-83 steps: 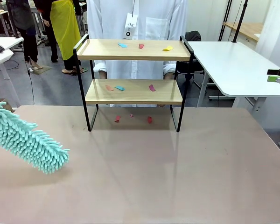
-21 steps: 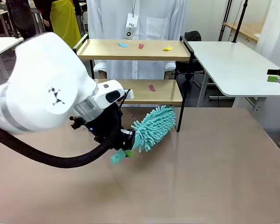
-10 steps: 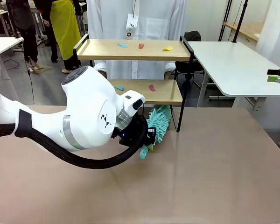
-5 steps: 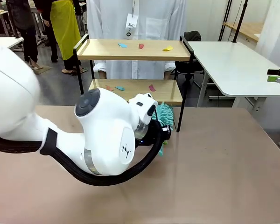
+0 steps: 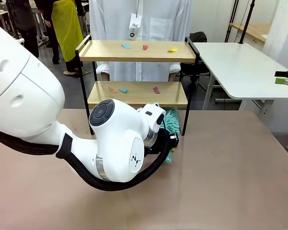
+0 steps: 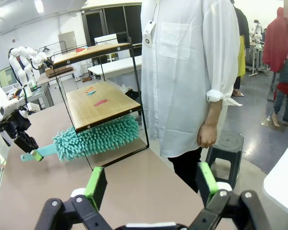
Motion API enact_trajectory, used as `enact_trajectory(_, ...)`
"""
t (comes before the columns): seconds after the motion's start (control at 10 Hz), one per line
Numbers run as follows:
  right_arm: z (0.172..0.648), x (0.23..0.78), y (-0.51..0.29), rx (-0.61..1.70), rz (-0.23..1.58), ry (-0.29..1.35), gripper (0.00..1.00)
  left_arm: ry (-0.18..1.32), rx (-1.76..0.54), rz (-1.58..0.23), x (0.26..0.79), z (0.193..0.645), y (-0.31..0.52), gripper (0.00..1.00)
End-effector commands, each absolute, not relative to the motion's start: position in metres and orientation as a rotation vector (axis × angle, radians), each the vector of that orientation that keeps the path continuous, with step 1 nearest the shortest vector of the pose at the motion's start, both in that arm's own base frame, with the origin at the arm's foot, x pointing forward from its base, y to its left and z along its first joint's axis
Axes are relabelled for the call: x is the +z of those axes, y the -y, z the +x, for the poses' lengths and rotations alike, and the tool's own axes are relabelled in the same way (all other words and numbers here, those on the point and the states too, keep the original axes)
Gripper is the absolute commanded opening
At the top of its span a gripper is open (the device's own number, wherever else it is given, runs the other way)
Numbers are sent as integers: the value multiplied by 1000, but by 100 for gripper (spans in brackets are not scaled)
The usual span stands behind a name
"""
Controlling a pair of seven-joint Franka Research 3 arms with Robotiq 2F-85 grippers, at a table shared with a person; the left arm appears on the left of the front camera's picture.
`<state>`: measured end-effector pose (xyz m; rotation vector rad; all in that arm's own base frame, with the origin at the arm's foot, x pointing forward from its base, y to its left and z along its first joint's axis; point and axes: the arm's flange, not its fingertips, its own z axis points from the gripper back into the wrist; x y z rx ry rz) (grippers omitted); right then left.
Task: Clean the shelf.
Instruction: Clean the specific section of the Shelf indicated by the human with the Duster.
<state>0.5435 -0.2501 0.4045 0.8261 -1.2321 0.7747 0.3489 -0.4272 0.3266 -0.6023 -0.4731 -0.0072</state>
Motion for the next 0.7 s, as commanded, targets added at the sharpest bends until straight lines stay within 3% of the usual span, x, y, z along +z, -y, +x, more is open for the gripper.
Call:
enact_trajectory(0.0, 544, 407, 248, 779, 827, 1235, 100, 474, 21, -584, 333, 351, 442, 13)
enact_trajectory(0.6, 544, 407, 248, 779, 827, 1235, 100, 419, 53, -555, 310, 359, 451, 13)
